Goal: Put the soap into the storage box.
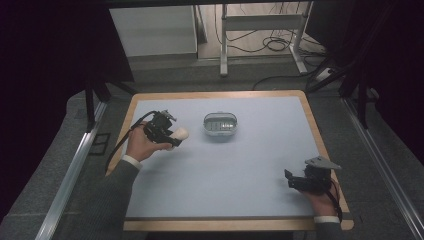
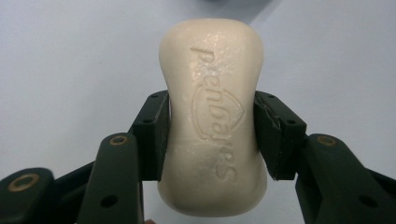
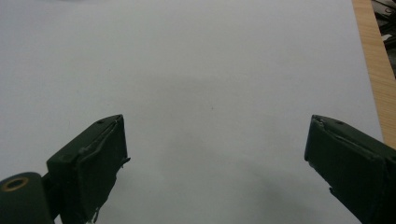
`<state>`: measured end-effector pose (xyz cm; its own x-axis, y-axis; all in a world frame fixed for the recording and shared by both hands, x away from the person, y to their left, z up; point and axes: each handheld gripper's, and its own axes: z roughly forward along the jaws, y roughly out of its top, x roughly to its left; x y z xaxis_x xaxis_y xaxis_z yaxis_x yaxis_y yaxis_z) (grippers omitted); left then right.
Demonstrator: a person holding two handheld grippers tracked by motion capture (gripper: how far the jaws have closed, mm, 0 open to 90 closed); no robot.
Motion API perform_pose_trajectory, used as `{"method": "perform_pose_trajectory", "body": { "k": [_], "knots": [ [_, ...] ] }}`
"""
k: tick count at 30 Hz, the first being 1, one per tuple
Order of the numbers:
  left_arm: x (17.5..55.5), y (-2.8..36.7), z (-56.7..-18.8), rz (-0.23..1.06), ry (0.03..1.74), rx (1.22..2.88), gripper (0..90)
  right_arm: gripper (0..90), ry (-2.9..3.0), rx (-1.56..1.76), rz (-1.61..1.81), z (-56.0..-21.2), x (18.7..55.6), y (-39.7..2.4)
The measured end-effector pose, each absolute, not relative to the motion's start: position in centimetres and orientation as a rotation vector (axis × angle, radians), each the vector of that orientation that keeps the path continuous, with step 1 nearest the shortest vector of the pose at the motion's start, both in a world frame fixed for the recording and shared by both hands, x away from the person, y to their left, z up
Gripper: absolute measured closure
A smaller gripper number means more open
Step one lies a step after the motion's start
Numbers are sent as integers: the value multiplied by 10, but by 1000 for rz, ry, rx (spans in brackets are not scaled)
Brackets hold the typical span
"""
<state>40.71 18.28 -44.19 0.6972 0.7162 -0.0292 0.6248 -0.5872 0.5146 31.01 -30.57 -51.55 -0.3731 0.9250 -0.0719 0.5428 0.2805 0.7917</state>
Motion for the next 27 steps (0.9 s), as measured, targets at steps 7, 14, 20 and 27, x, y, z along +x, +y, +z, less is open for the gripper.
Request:
{"method": "perform_pose_trajectory", "body": {
  "k": [7,14,20,27],
  "knots": [
    [412,177,-436,249,1012,2405,494,54,2023,1314,935,-516,310,-305],
    [416,167,-430,265,987,2418,494,55,2021,1315,935,-516,311,-306],
    [422,160,-425,281,971,2433,494,55,2023,1315,932,-517,311,-306],
    [428,156,-421,274,964,2434,494,55,2023,1320,929,-518,311,-307]
  ]
}}
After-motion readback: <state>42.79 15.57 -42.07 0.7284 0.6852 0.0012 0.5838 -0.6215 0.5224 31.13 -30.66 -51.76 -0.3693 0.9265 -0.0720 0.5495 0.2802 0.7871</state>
